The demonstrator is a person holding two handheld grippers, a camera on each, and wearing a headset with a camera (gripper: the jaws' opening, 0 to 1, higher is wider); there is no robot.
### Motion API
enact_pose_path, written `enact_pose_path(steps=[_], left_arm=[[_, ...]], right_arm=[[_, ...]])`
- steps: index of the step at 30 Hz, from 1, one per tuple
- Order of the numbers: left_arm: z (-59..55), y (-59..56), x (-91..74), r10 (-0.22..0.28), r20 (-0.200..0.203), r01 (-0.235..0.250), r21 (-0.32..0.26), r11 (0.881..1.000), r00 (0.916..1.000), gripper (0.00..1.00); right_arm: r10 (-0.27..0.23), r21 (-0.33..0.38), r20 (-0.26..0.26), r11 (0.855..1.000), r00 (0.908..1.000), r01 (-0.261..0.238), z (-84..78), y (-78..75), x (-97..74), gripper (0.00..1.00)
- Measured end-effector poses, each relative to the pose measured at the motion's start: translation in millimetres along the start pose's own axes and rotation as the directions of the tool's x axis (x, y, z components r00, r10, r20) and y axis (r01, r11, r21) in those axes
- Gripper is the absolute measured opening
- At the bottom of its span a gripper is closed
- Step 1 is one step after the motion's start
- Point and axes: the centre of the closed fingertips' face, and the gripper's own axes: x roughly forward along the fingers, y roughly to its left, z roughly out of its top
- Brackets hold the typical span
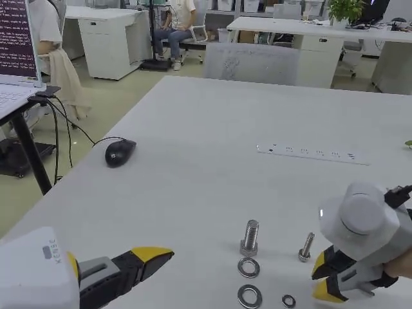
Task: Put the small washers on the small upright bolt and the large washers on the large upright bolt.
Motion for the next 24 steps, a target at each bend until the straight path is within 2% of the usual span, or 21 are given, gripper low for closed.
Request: enact_pose_path(steps=[3, 7, 24], left_arm=[[0.8, 0.5, 0.2, 0.000, 0.005, 0.000, -0.007, 1.000, 1.0000, 0.60], [0.9, -0.4, 1.0, -0.004, 0.005, 0.004, -0.005, 1.000, 1.0000, 0.60], [-1.5, 5.3, -1.0, 0.015, 0.015, -0.014, -0.019, 1.000, 0.9998, 0.60]], right_arm=[[0.037, 0.021, 0.039, 0.999, 0.9986, -0.037, 9.6, 11.4, 3.4, 0.18], [0.043, 0.011, 0.031, 0.999, 0.9986, -0.044, 12.1, 16.4, 10.5, 0.17], [0.042, -0.016, 0.016, 0.999, 0.9990, -0.042, 21.0, 15.2, 23.4, 0.19]])
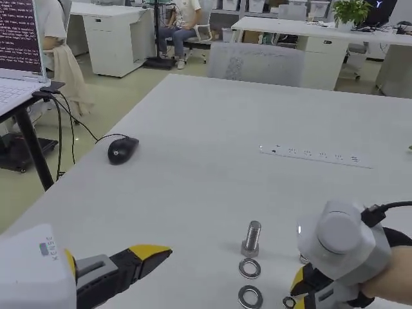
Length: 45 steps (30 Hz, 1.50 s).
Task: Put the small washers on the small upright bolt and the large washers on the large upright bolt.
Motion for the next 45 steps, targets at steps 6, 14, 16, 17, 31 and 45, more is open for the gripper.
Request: enact_pose_path(steps=[6, 14, 16, 17, 31, 45], left_arm=[[-2.1, 2.1, 0.0, 0.008, -0.003, -0.008, -0.004, 1.000, 1.0000, 0.60], [-1.9, 2.3, 1.2, 0.011, 0.003, -0.010, -0.009, 1.000, 0.9999, 0.60], [-2.0, 2.4, 1.1, 0.011, 0.006, -0.011, -0.013, 1.000, 0.9999, 0.60], [-2.5, 2.7, 0.9, 0.013, 0.004, -0.013, -0.012, 1.000, 0.9999, 0.60], [-1.5, 3.0, -1.2, 0.018, 0.017, -0.017, -0.018, 1.000, 0.9997, 0.60], [-1.6, 2.4, -0.8, 0.018, 0.014, -0.018, -0.018, 1.000, 0.9997, 0.60]], right_arm=[[0.010, -0.003, 0.003, 1.000, 1.0000, -0.010, 2.4, 0.1, 2.0, 0.19], [0.013, -0.055, -0.037, 0.998, 0.9992, -0.015, 2.6, 3.6, 2.6, 0.19], [0.015, -0.068, -0.046, 0.998, 0.9988, -0.018, 3.4, 4.9, 3.2, 0.18], [0.015, -0.070, -0.050, 0.997, 0.9986, -0.019, 3.2, 4.3, 3.1, 0.18], [0.043, -0.113, -0.098, 0.992, 0.9943, -0.054, 1.8, 1.6, 2.3, 0.15], [0.037, -0.128, -0.105, 0.990, 0.9939, -0.050, 1.5, 1.7, 2.3, 0.15]])
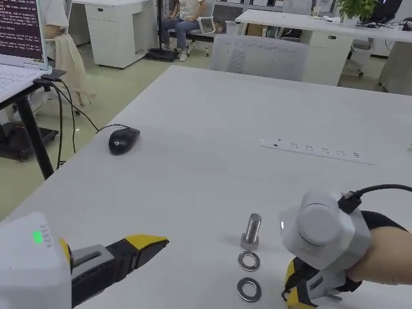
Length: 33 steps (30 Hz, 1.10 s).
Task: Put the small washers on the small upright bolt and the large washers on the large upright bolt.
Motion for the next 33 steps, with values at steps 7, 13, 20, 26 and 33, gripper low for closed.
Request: enact_pose_path(steps=[7, 13, 20, 26, 33], left_arm=[[0.2, 1.3, -0.3, 0.001, 0.001, -0.001, -0.001, 1.000, 1.0000, 0.60], [0.2, 0.2, 0.3, -0.004, -0.002, 0.004, 0.002, 1.000, 1.0000, 0.60], [0.0, 0.6, -0.1, -0.004, -0.003, 0.004, 0.003, 1.000, 1.0000, 0.60], [0.1, -0.2, 0.8, -0.008, -0.006, 0.008, 0.004, 1.000, 1.0000, 0.60], [1.3, -0.7, 2.5, -0.014, -0.006, 0.014, 0.007, 1.000, 0.9999, 0.60]], right_arm=[[-0.003, 0.009, 0.005, 1.000, 1.0000, 0.003, -0.3, -0.5, -0.9, 0.13], [0.000, 0.020, 0.006, 1.000, 1.0000, 0.000, 0.1, -0.7, -0.8, 0.13], [-0.010, 0.029, 0.011, 1.000, 0.9999, 0.010, 0.3, -1.9, -1.0, 0.13], [-0.019, 0.038, 0.023, 0.999, 0.9996, 0.018, -0.1, -4.5, -4.9, 0.13], [-0.038, 0.062, 0.027, 0.997, 0.9989, 0.037, -9.7, -11.3, -17.4, 0.13]])
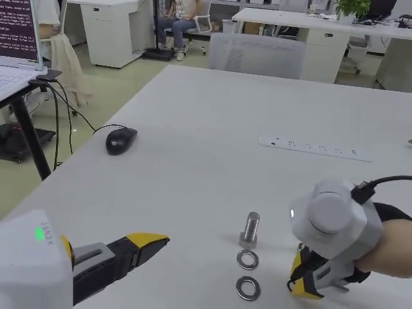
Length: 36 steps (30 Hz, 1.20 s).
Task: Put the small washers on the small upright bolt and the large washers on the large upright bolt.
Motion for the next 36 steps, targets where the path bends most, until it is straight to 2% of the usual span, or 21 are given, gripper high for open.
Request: enact_pose_path(steps=[7, 15, 24, 36], left_arm=[[-1.0, -0.5, 1.6, -0.007, -0.006, 0.007, 0.003, 1.000, 1.0000, 0.60], [2.9, -1.5, 5.1, -0.018, 0.001, 0.018, 0.008, 1.000, 0.9998, 0.60], [3.5, -1.0, 6.2, -0.021, -0.002, 0.021, 0.009, 1.000, 0.9998, 0.60], [5.3, -1.4, 7.4, -0.025, -0.003, 0.025, 0.014, 1.000, 0.9997, 0.60]], right_arm=[[-0.035, 0.034, 0.004, 0.999, 0.9994, 0.035, -12.0, -12.6, -17.5, 0.13], [-0.080, 0.061, 0.000, 0.995, 0.9968, 0.080, -20.8, -31.1, -34.8, 0.13], [-0.125, 0.074, 0.006, 0.990, 0.9922, 0.124, -22.5, -50.2, -51.5, 0.13], [-0.143, 0.050, 0.008, 0.989, 0.9897, 0.142, -12.4, -61.5, -59.3, 0.13]])
